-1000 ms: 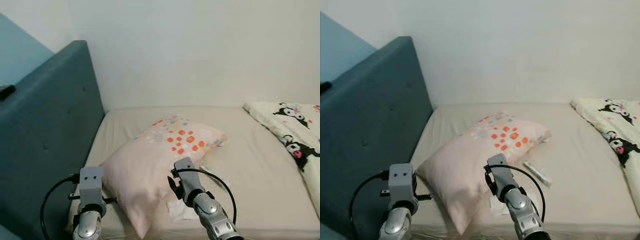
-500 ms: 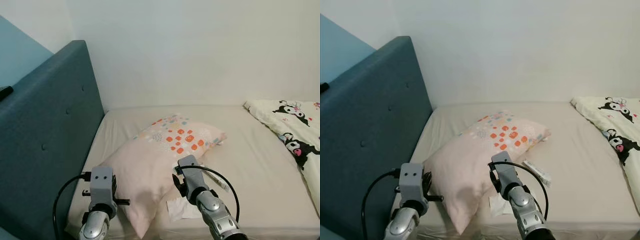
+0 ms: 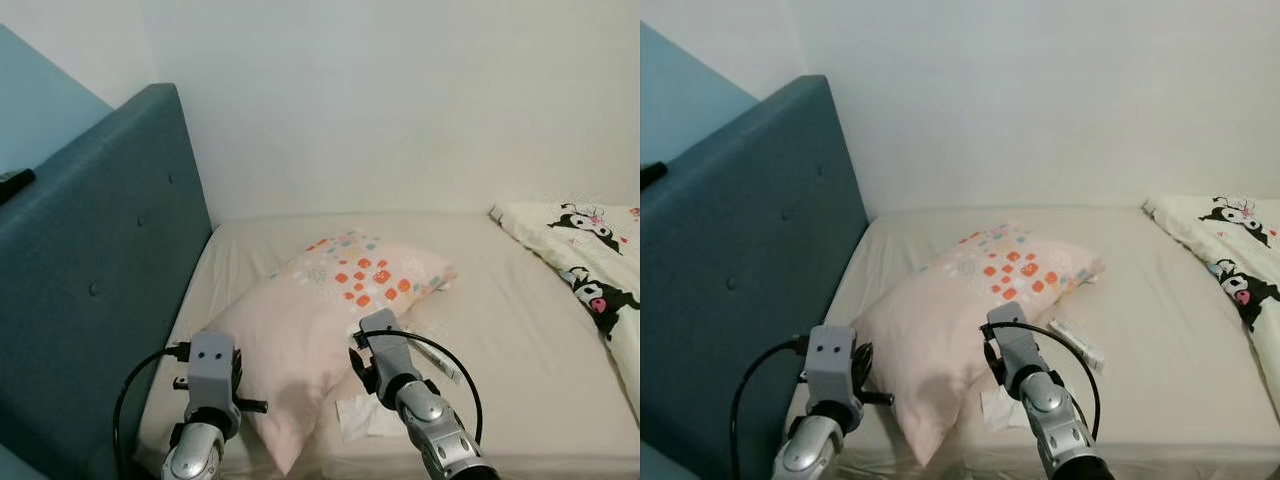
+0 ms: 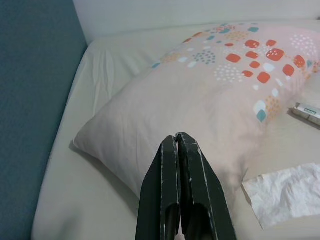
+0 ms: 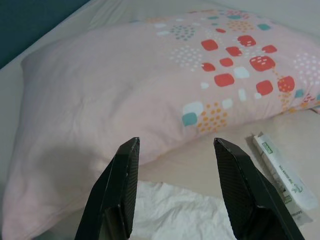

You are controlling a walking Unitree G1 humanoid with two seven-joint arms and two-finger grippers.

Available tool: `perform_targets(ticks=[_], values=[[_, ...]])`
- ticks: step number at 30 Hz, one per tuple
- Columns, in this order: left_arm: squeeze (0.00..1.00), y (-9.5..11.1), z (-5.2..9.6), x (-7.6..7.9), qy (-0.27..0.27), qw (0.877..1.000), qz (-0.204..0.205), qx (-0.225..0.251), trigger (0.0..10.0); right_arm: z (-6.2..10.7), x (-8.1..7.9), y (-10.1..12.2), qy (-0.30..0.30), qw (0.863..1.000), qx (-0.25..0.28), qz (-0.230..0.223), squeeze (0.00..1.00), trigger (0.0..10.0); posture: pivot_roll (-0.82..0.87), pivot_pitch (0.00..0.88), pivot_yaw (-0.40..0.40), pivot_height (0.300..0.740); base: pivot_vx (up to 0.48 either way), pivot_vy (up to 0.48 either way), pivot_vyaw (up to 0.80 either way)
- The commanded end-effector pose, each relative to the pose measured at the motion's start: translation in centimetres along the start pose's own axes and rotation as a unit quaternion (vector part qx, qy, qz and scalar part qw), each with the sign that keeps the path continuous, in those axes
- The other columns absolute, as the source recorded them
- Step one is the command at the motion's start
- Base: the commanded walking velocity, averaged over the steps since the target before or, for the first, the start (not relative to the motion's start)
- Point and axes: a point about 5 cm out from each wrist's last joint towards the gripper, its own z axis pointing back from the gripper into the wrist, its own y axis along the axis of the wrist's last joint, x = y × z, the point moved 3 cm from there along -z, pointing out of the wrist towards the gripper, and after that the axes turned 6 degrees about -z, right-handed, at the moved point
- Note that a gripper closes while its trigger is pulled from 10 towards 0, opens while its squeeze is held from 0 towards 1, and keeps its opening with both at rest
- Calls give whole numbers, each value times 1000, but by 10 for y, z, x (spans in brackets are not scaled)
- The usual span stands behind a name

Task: Clean up the room

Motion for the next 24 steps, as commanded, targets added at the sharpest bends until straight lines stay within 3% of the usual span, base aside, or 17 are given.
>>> perform_targets(ticks=[1,9,24], values=[[0,0,1,-1,-2,1000,-7,2,10000,0,-1,-3,0,1000,-9,-1,0,10000,-28,5,17,636,0,0,0],[0,0,1,-1,-6,1000,-8,2,10000,1,-2,-5,-1,1000,-11,-2,0,10000,-30,5,20,613,0,0,0],[0,0,1,8,-37,999,-13,5,10000,2,-2,-7,-2,1000,-14,-4,0,10000,-31,0,20,613,0,0,0]])
